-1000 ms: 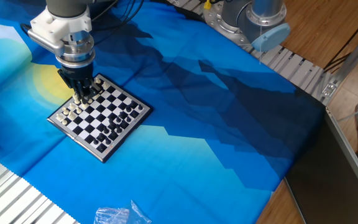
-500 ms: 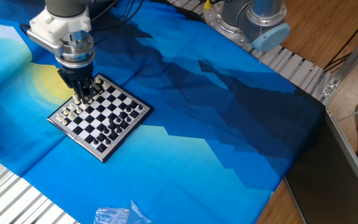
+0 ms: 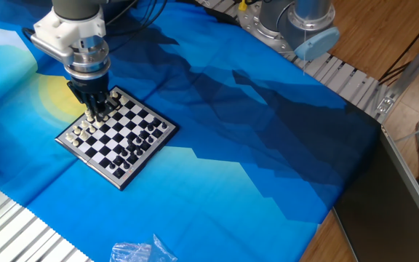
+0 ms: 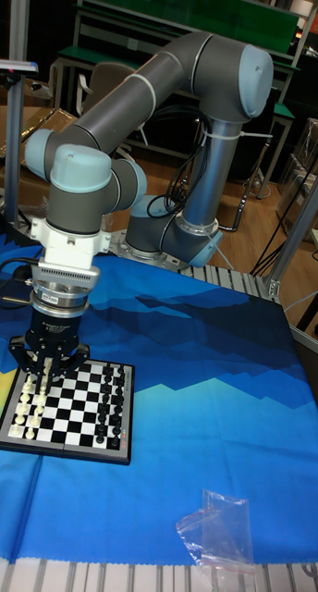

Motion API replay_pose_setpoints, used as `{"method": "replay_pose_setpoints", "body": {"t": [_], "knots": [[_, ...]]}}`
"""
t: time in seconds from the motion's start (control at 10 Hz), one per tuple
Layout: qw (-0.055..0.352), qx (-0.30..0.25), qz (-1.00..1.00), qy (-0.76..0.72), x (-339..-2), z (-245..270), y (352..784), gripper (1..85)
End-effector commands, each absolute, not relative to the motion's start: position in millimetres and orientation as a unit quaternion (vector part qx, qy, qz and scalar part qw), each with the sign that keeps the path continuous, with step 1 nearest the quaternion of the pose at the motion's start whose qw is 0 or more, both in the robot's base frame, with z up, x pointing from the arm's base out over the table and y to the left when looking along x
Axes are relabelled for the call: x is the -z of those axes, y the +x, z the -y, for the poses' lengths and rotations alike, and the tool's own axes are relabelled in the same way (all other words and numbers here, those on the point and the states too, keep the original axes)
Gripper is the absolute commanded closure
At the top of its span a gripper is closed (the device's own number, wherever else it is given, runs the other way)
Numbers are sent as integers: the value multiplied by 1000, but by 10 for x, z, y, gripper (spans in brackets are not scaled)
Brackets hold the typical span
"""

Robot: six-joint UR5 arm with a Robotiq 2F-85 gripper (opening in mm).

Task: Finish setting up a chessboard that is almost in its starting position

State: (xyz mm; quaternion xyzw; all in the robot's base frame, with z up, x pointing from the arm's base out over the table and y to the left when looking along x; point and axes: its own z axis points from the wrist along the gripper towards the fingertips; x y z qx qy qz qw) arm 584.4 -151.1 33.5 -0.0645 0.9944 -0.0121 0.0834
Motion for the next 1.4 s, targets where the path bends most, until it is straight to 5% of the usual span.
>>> {"method": "replay_pose_setpoints", "body": {"t": [0.0,1.3], "knots": [[86,12,-994,-64,-356,1533,5867,663],[85,8,-994,-72,-364,1497,5870,587]]}}
